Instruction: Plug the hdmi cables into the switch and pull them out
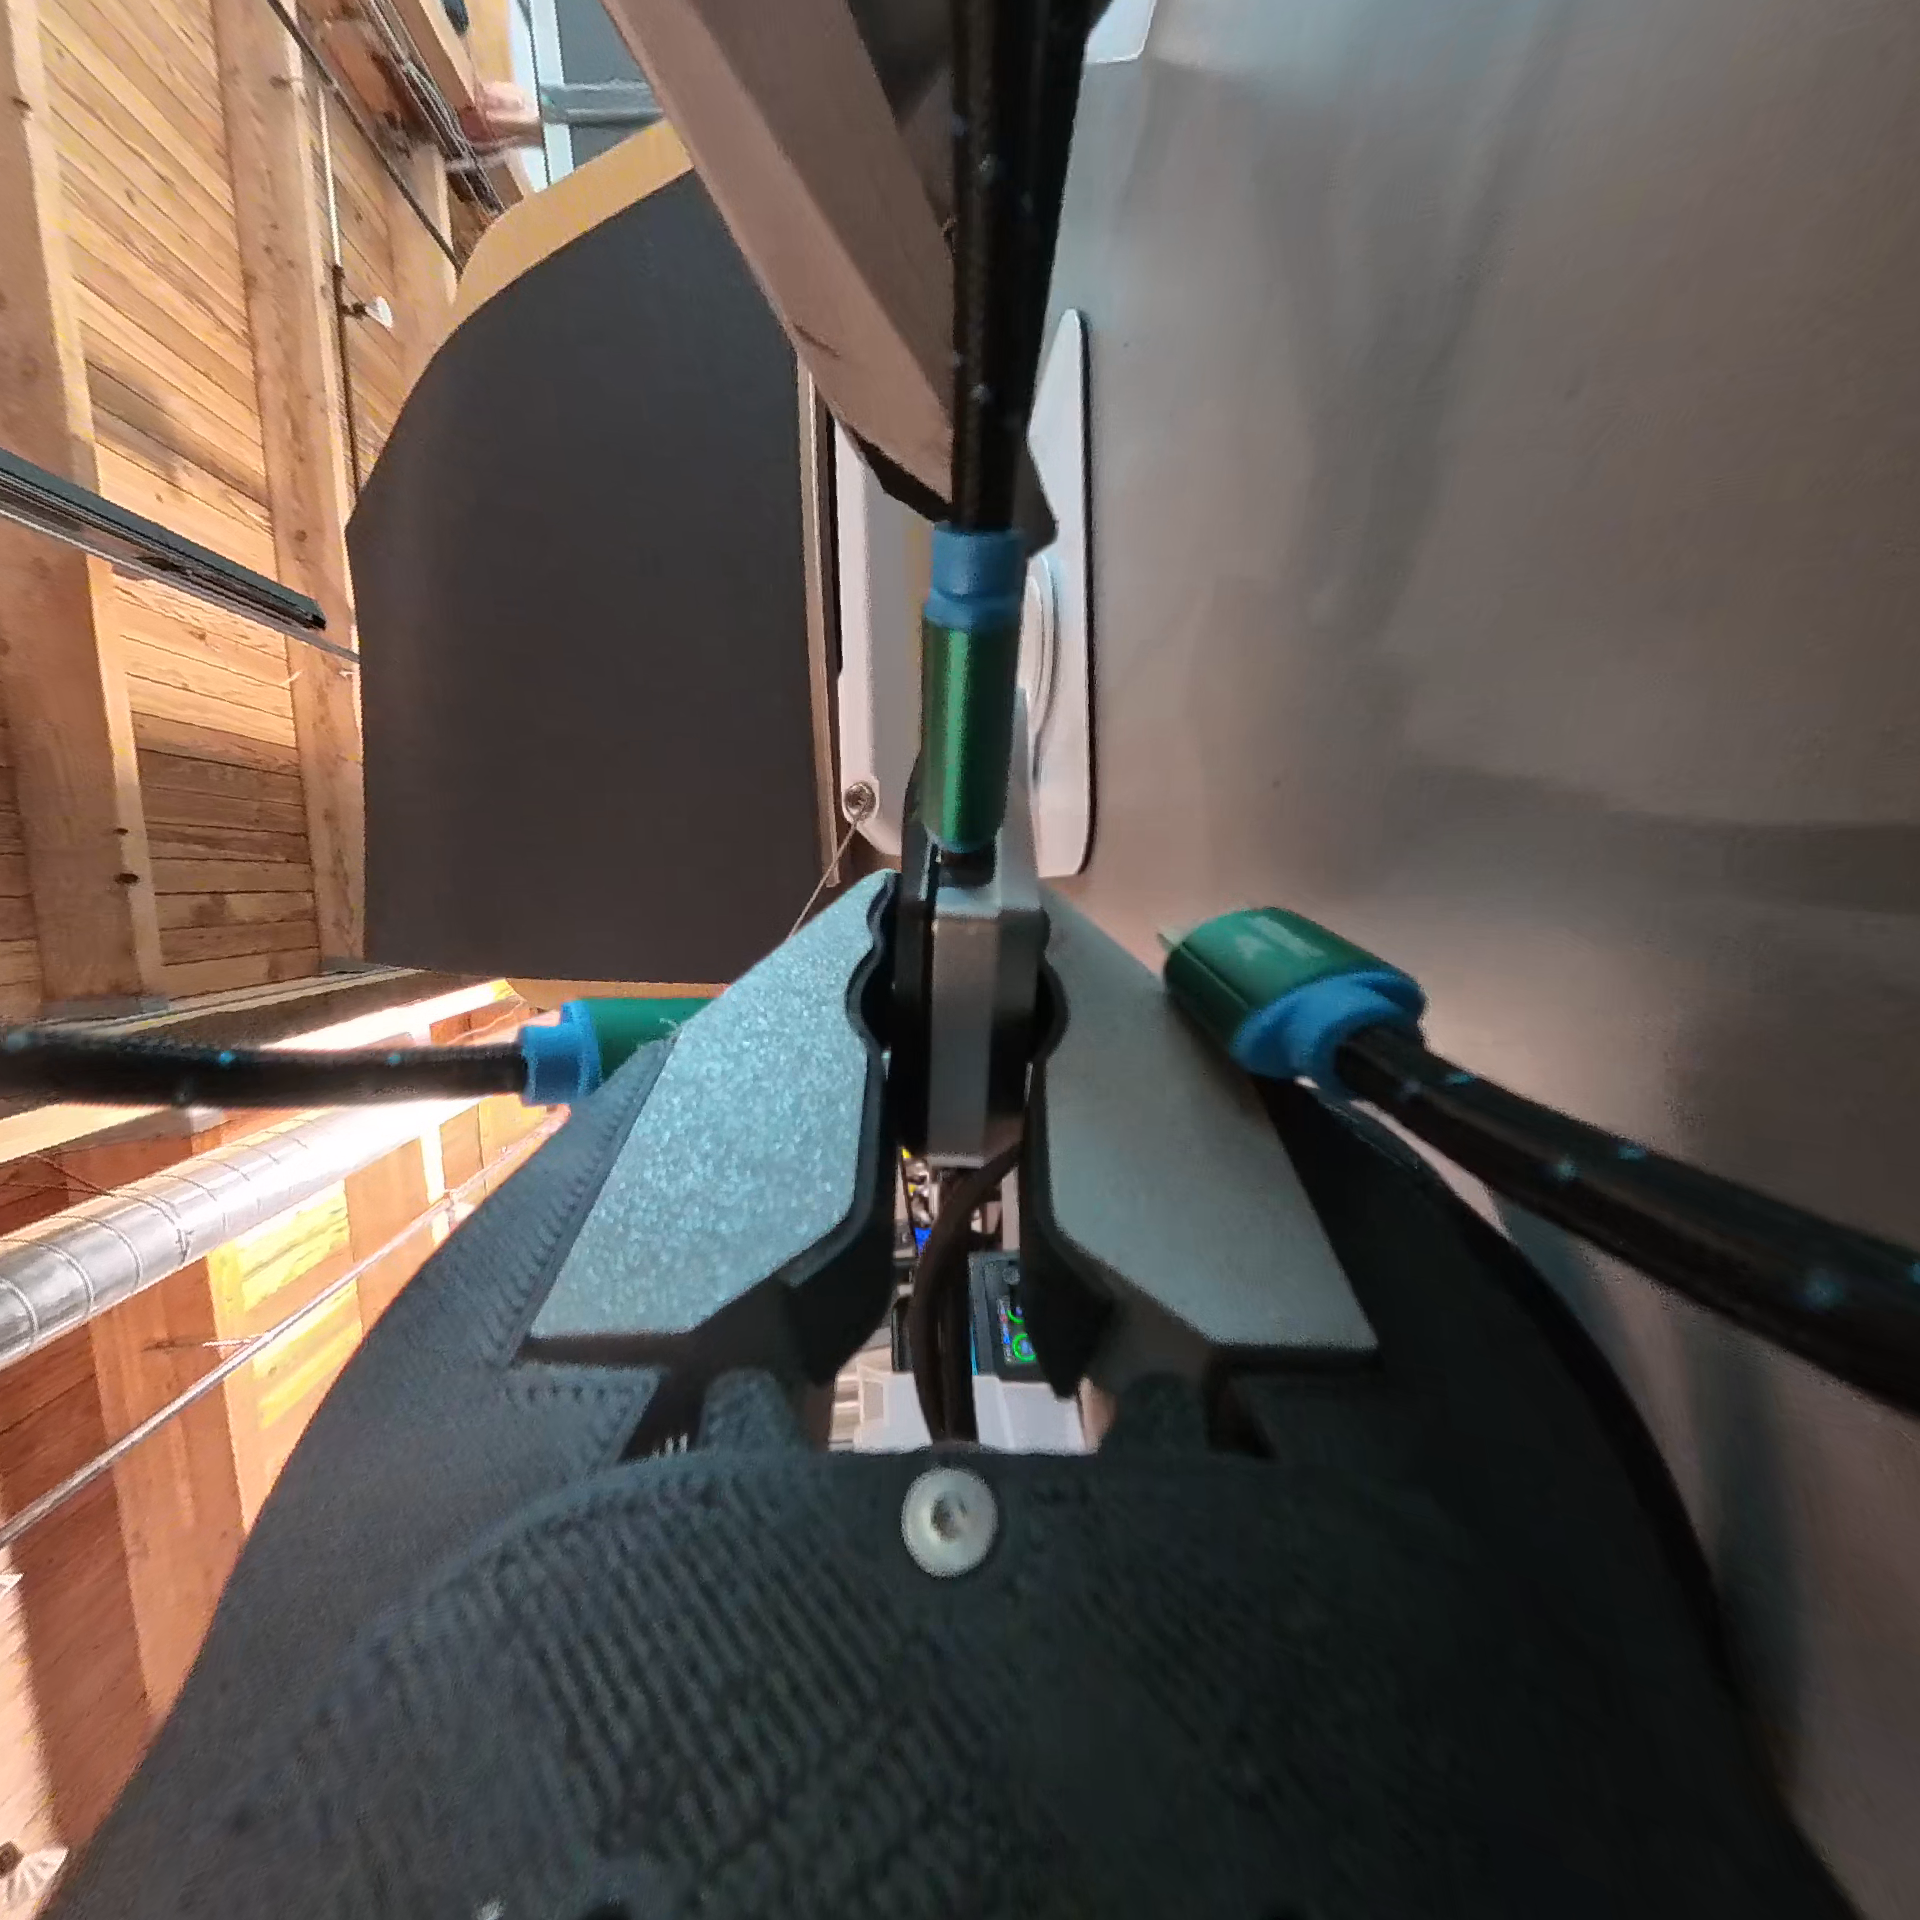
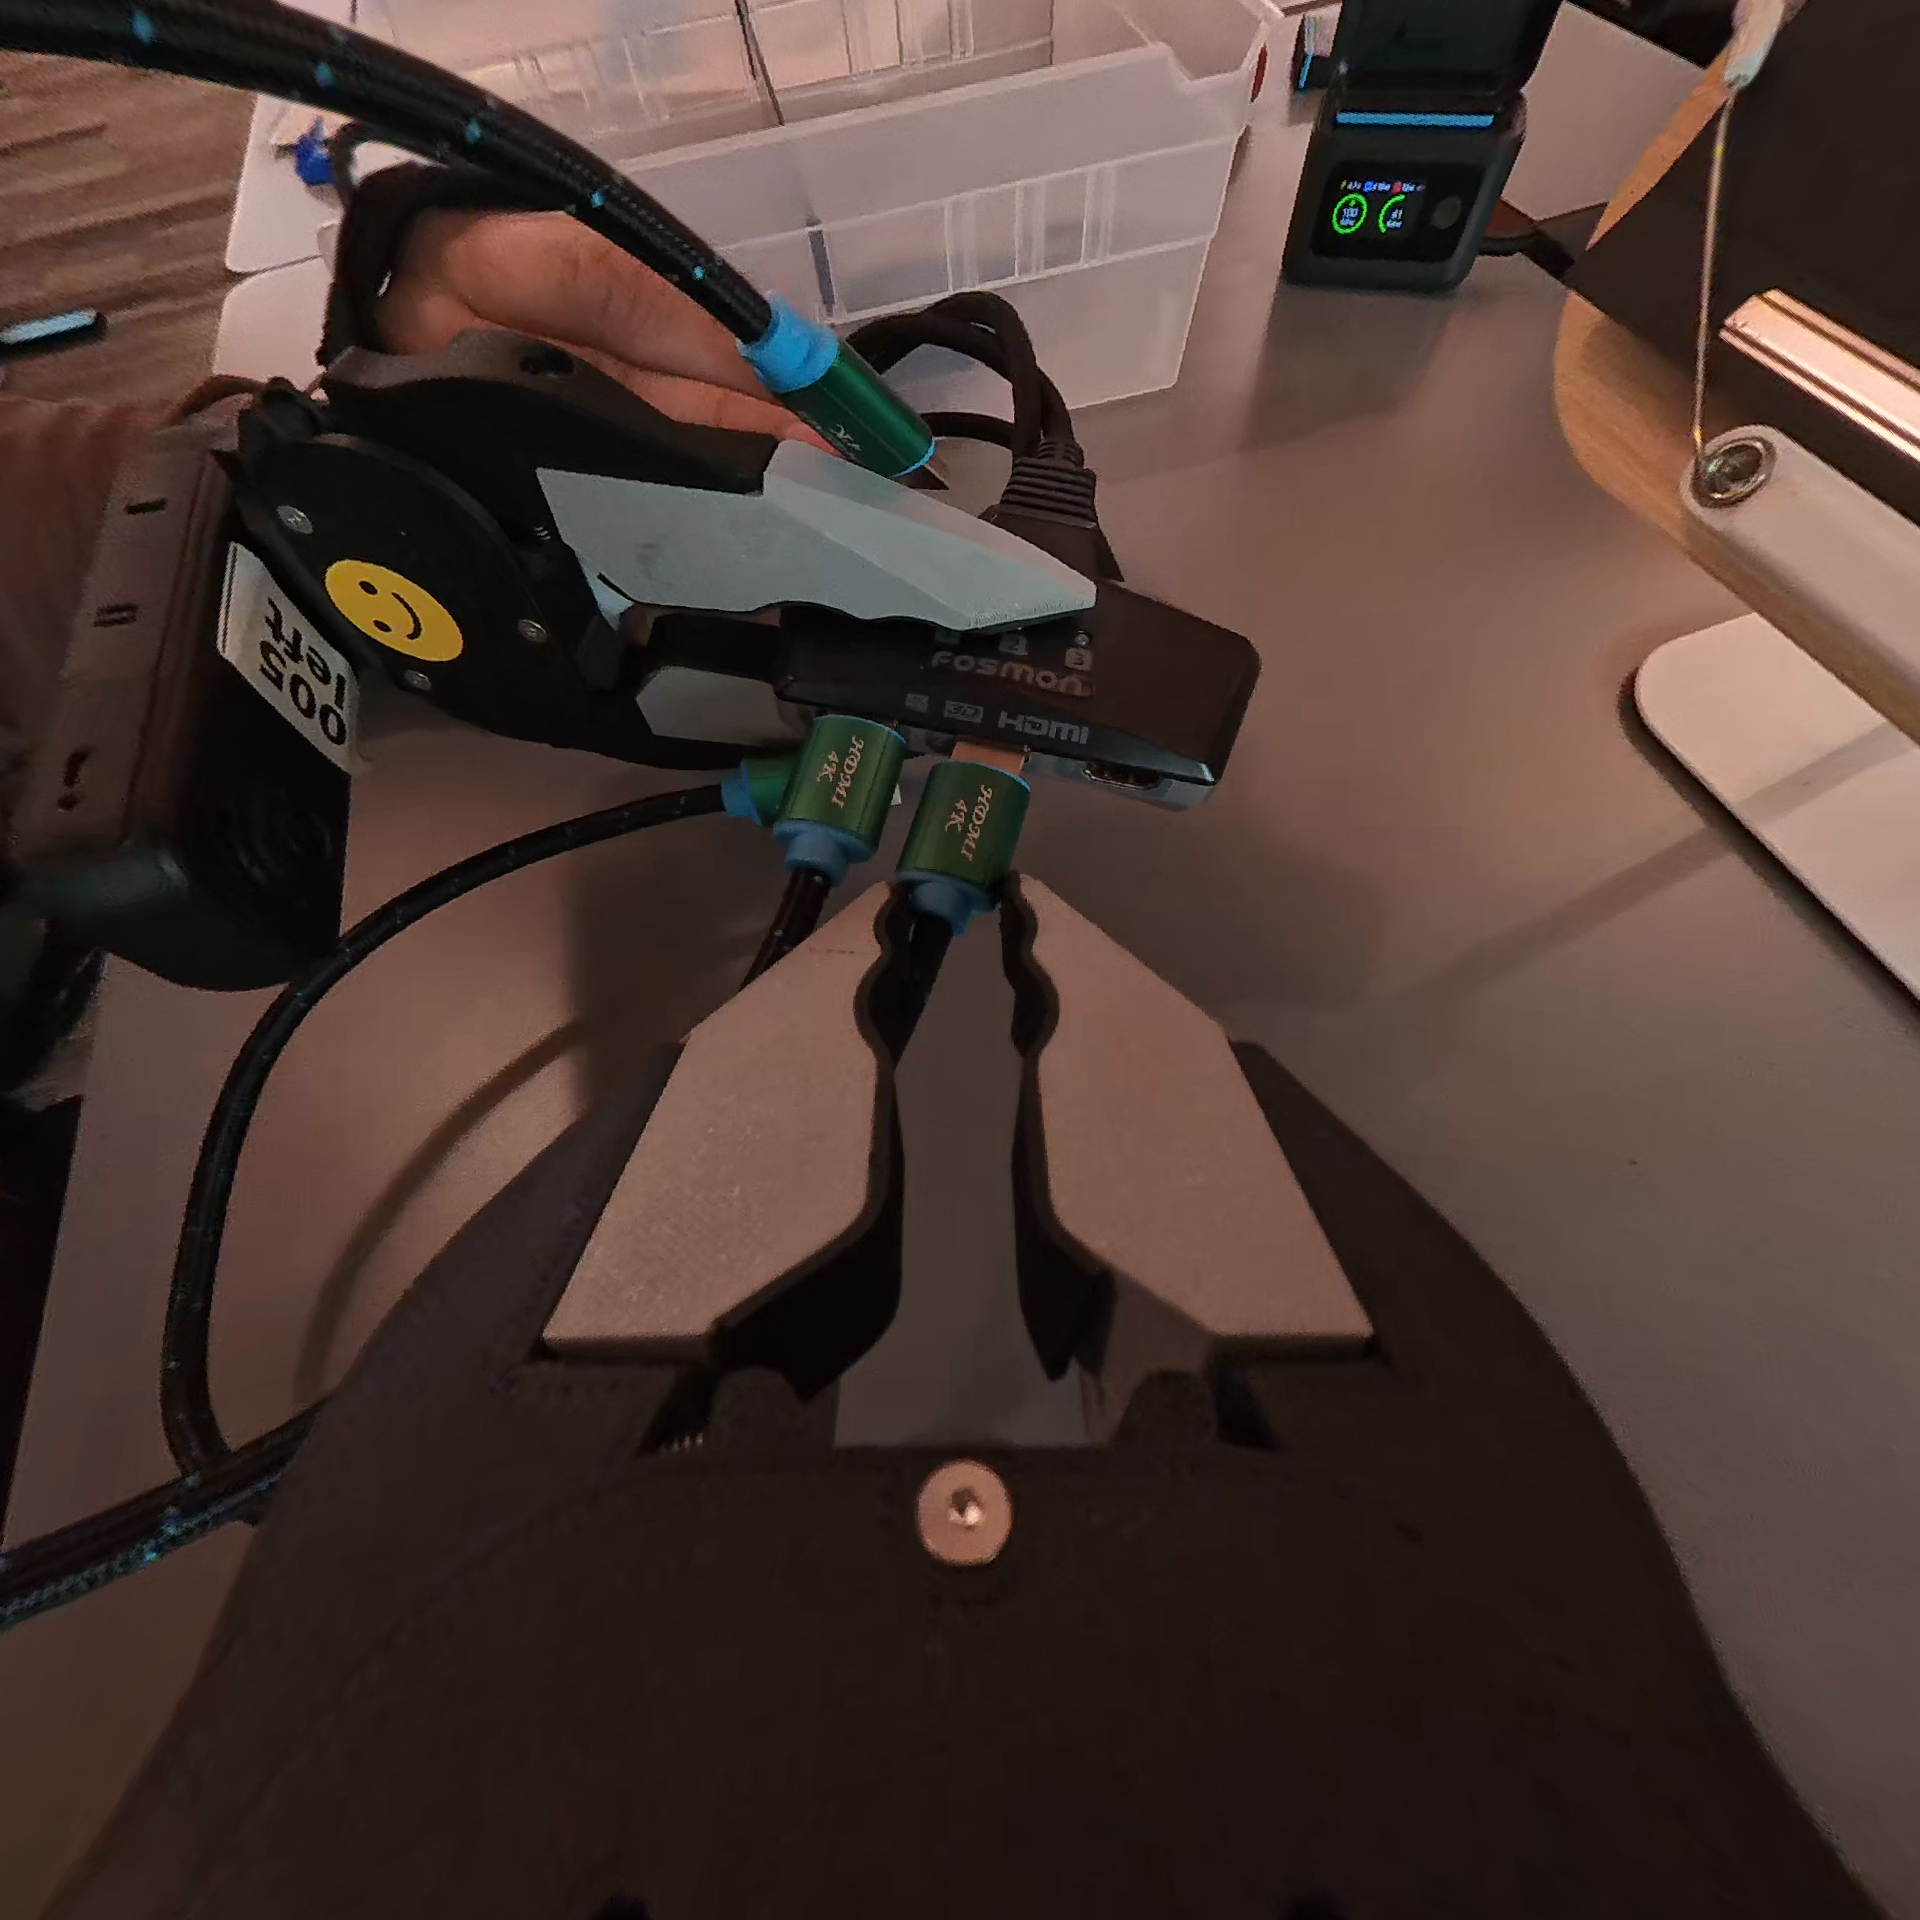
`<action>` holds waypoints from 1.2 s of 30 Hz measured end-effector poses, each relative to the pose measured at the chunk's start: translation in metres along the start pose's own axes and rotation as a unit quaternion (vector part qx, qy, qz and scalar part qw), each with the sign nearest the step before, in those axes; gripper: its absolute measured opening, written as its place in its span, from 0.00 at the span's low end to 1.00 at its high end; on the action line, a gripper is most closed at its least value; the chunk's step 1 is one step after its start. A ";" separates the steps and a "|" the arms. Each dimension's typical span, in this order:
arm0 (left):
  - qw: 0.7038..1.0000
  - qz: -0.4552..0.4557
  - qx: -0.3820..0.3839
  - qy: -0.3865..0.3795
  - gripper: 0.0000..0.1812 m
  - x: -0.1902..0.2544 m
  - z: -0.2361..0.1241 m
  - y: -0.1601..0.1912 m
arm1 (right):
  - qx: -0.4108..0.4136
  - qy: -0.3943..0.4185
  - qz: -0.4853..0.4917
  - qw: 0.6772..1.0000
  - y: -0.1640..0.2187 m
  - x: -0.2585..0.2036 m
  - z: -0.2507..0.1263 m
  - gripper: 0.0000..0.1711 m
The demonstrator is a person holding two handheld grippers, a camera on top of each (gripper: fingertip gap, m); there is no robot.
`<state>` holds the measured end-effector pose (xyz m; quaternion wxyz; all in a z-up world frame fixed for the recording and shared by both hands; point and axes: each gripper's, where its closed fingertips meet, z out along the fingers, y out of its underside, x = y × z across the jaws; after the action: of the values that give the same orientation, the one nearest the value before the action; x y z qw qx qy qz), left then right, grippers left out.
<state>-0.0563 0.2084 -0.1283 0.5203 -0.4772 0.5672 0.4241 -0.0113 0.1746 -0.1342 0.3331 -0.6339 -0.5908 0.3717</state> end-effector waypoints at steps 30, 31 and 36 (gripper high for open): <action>0.999 0.030 -0.027 -0.022 0.11 -0.003 0.002 0.012 | 0.028 -0.059 0.089 0.994 -0.002 -0.001 0.010 0.08; 0.999 0.033 -0.028 -0.023 0.11 -0.003 0.002 0.011 | 0.026 -0.059 0.089 0.994 0.000 0.000 0.010 0.09; 0.999 0.030 -0.029 -0.019 0.11 -0.002 0.002 0.014 | 0.018 -0.046 0.066 0.997 0.000 0.000 0.009 0.07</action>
<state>-0.0702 0.2132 -0.1263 0.5037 -0.4668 0.5587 0.4650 -0.0192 0.1740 -0.1392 0.2917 -0.6476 -0.5555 0.4324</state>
